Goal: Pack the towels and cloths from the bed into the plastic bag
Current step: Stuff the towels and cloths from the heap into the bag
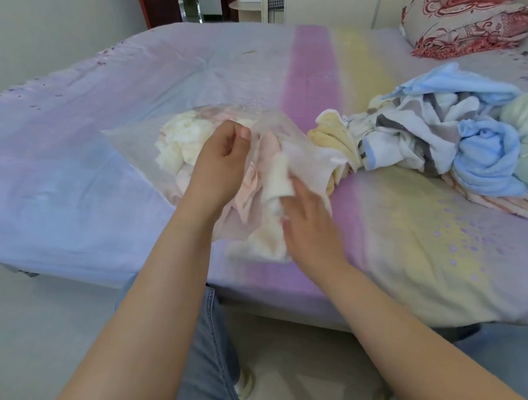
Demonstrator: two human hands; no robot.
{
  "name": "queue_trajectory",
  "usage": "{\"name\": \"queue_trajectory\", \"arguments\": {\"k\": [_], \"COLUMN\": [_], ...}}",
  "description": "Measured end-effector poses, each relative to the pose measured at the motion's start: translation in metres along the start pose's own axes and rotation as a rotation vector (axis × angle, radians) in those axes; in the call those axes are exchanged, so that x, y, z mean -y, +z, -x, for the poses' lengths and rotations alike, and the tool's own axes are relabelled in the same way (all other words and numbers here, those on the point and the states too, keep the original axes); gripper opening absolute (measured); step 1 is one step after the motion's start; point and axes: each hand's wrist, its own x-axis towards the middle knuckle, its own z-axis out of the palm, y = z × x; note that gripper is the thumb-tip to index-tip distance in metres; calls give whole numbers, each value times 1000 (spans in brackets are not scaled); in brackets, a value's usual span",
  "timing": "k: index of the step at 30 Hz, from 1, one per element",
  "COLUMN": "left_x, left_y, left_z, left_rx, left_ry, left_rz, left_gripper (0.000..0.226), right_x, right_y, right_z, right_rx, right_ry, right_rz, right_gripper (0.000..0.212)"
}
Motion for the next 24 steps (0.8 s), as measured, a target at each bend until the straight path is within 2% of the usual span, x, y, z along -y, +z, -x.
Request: {"name": "queue_trajectory", "arguments": {"k": [2, 3, 4, 6, 8, 9, 12, 15, 17, 19, 20, 21, 22, 24], "left_x": [-1, -1, -1, 2, 3, 3, 4, 5, 8, 9, 10, 9, 7, 5], "left_y": [1, 1, 2, 2, 2, 1, 2, -2, -8, -13, -13, -12, -10, -7], "left_z": [1, 2, 3, 5, 7, 7, 11, 17, 21, 24, 24, 24, 25, 25], "left_rx": [17, 30, 42, 54, 44, 39, 52, 45, 64, 110, 122, 125, 122, 107], "left_ry": [10, 14, 21, 32, 42, 41, 28, -11, -45, -74, -84, -90, -95, -86], "left_rz": [-17, -42, -61, -80, -78, -73, -64, -41, 1, 35, 36, 32, 27, 30], "left_gripper": [26, 26, 26, 25, 27, 28, 30, 29, 28, 31, 33, 36, 37, 36], "right_x": [-3, -2, -2, -1, -2, -3, -7, -9, -14, -10, -6, 0, 8, 20], "right_y": [11, 10, 5, -9, -17, -16, -8, -17, -26, -33, -30, -22, -12, 13], "right_z": [12, 14, 14, 12, 13, 15, 11, -17, -40, -57, -61, -64, -63, -50], "right_rx": [456, 560, 596, 553, 504, 540, 611, 677, 718, 580, 487, 453, 525, 817], "right_ry": [-56, -57, -24, 49, 103, 128, 168, 219, 360, 512, 474, 379, 275, 136], "right_rz": [80, 42, -8, -76, -1, 49, 82, -138, -365, -588, -561, -433, -289, -95], "right_gripper": [48, 51, 55, 72, 90, 92, 65, 44, 42, 43, 38, 35, 40, 60]}}
